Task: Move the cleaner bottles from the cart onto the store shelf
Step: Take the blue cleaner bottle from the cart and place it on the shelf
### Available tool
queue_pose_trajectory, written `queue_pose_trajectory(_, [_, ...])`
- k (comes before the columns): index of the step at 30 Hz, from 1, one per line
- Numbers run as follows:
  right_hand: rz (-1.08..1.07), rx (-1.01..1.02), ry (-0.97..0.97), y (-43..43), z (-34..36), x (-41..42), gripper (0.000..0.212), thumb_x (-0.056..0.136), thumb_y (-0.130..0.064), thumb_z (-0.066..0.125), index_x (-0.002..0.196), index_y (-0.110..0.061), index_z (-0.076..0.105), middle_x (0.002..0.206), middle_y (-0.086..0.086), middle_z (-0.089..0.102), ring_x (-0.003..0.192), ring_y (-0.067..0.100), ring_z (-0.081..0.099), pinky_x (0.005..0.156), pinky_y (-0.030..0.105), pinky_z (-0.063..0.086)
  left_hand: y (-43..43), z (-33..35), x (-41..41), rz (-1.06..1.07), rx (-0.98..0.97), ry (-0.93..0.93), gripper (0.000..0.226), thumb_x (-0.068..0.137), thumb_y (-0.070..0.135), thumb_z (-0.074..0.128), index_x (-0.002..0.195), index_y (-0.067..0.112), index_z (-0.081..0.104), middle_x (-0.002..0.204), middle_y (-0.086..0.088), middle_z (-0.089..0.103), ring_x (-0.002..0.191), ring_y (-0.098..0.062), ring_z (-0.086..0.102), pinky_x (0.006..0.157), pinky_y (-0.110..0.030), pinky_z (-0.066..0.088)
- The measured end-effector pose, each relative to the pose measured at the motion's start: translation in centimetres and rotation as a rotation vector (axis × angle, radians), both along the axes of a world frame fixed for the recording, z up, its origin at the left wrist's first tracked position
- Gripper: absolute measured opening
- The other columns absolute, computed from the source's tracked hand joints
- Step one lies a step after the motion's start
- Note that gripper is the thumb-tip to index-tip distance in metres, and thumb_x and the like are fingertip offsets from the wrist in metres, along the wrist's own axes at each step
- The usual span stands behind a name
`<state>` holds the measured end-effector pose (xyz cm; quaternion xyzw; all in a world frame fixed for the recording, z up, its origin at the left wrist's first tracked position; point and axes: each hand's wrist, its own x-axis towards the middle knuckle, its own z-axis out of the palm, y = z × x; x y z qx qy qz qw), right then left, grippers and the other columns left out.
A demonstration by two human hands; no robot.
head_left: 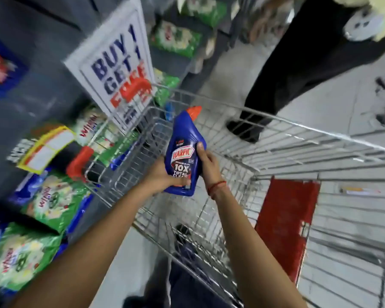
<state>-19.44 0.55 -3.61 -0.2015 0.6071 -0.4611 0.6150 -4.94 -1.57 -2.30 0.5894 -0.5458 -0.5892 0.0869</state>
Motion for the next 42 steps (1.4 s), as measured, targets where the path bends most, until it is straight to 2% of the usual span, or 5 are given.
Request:
queue_pose_trajectory(8, [0.25,-0.354,0.024,-4.5,11.4,9.7,0.036,0.085,-0.032,0.056,0.093,0.003,0.062,0.075,0.002,0.065,0.067,0.008,0.06,0.063,0.018,0.051,1.0,10.5,10.0,0.301,-0.356,0.039,0.048,0.052,0.029,0.089,0.091,0.027,0.061,0.077,0.023,0.07,0.07,0.016,0.061,0.068,-0.01,0.049])
queue_pose_trajectory(14, [0.532,-0.582,0.11,-6.4,17.3,18.1,0.046,0.077,-0.047,0.057,0.087,-0.002,0.059,0.086,0.011,0.061,0.084,0.019,0.054,0.08,0.041,0.047,2.9,15.2,17.4,0.571,-0.567,0.003,0.07,0.045,0.044,0.085,0.102,0.015,0.057,0.093,0.004,0.068,0.08,-0.009,0.064,0.073,-0.016,0.05])
queue_pose_trajectory(20, [0.821,-0.79,0.111,-8.2,21.5,24.8,0.018,0.092,-0.015,0.047,0.108,-0.012,0.056,0.105,-0.001,0.061,0.085,-0.011,0.058,0.084,0.014,0.045,3.4,17.3,23.1,0.82,-0.734,0.013,0.066,0.045,0.036,0.086,0.101,0.02,0.054,0.099,0.002,0.067,0.087,-0.014,0.064,0.084,-0.029,0.054])
queue_pose_trajectory(34, [1.1,-0.793,0.37,-10.7,19.9,32.8,0.054,0.087,-0.051,0.044,0.13,-0.021,0.038,0.131,0.009,0.054,0.117,0.017,0.052,0.1,0.033,0.043,2.4,15.9,29.4,1.042,-0.808,-0.134,0.065,0.054,0.023,0.088,0.105,0.007,0.052,0.097,0.0,0.066,0.086,-0.015,0.064,0.077,-0.026,0.053])
queue_pose_trajectory(42, [0.955,-0.792,0.359,-9.4,18.6,32.2,0.04,0.088,-0.032,0.053,0.123,-0.014,0.046,0.115,0.007,0.06,0.102,0.014,0.059,0.078,0.007,0.046,2.3,15.0,30.2,1.029,-0.766,-0.128,0.067,0.057,0.028,0.086,0.112,0.012,0.052,0.1,0.003,0.066,0.089,-0.013,0.063,0.075,-0.021,0.048])
